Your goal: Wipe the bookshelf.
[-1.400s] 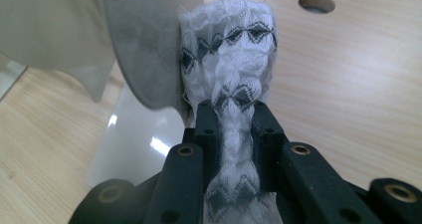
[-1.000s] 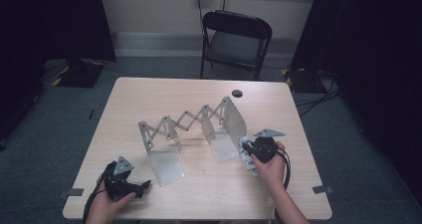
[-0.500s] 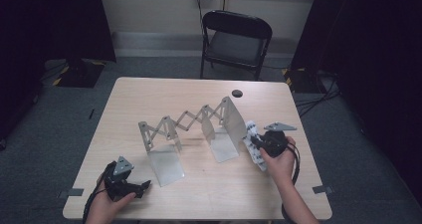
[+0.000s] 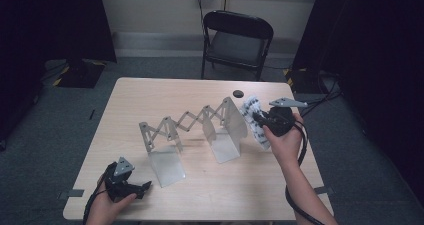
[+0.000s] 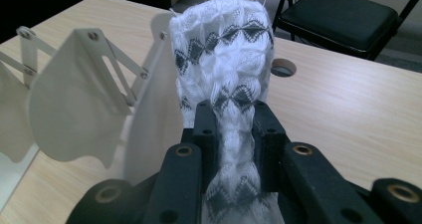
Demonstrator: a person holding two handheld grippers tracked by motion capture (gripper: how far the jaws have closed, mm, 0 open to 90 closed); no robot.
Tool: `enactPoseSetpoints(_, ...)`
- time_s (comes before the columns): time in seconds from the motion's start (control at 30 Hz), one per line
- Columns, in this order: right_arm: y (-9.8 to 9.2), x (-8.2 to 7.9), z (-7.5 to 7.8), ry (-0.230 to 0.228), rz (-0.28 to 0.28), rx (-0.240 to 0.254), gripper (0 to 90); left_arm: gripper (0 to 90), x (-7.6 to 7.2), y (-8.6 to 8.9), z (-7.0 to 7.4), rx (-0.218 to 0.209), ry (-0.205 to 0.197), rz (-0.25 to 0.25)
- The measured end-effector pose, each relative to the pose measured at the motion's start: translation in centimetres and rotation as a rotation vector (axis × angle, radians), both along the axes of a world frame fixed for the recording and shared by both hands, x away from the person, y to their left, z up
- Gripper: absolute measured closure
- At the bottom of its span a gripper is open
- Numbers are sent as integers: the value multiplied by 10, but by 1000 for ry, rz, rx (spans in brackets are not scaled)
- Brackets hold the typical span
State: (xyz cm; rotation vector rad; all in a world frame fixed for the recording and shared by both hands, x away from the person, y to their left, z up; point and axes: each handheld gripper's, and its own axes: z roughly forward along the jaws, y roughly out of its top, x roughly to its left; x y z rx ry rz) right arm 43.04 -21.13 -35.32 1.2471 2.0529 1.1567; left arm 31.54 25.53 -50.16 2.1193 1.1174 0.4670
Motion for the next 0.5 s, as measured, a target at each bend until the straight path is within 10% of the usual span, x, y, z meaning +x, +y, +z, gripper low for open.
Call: enactPoseSetpoints(0.5, 9, -2, -22, 46, 20, 25, 769, 2, 0, 0, 0, 2, 0, -2)
